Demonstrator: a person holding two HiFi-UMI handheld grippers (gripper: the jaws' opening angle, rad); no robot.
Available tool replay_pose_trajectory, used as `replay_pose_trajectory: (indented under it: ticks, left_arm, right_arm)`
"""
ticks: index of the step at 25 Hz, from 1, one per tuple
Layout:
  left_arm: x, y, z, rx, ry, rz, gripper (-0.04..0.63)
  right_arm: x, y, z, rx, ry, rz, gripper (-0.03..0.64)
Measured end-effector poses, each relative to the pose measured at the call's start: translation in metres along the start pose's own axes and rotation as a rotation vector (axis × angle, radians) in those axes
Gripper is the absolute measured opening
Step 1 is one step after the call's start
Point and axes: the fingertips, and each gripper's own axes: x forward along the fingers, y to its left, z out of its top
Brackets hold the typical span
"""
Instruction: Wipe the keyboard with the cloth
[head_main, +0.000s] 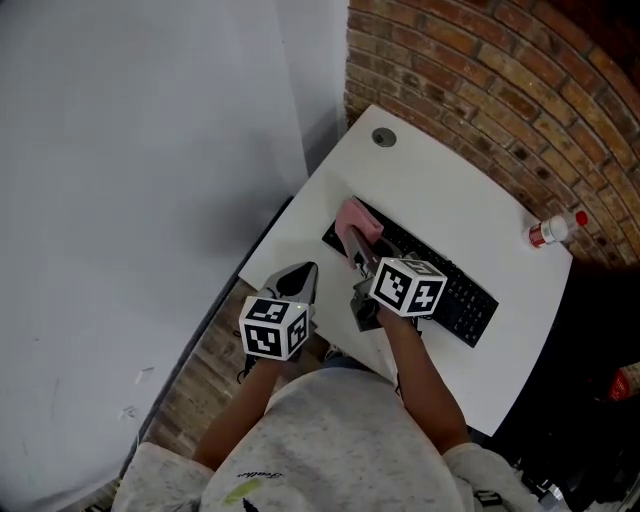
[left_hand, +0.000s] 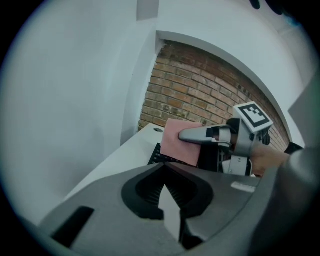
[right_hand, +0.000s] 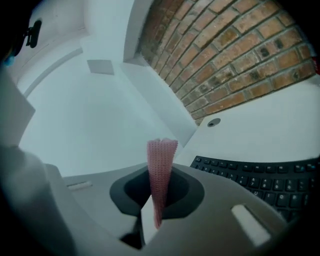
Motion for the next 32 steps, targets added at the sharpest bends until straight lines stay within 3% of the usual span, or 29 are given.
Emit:
replay_pose_trajectory:
  ticks: [12,22,32]
  left_arm:
    - [0.027,0.013,0.014,0.028,0.057,-0.015,-0.003]
    - [0.055,0.014,0.033,0.095,0.112,-0.142,-0.003]
    - [0.085,-0.004,0.041,0.180,0.174,-0.286,-0.003]
  right_arm:
    - [0.045,-0.041,0.001,0.270,0.027,-0.032,0.025]
    - [0.047,-0.068,0.001,0.257,0.040,-0.196,0.023]
    - [0.015,-0.094,0.003,0.284,-0.013,-0.344,0.025]
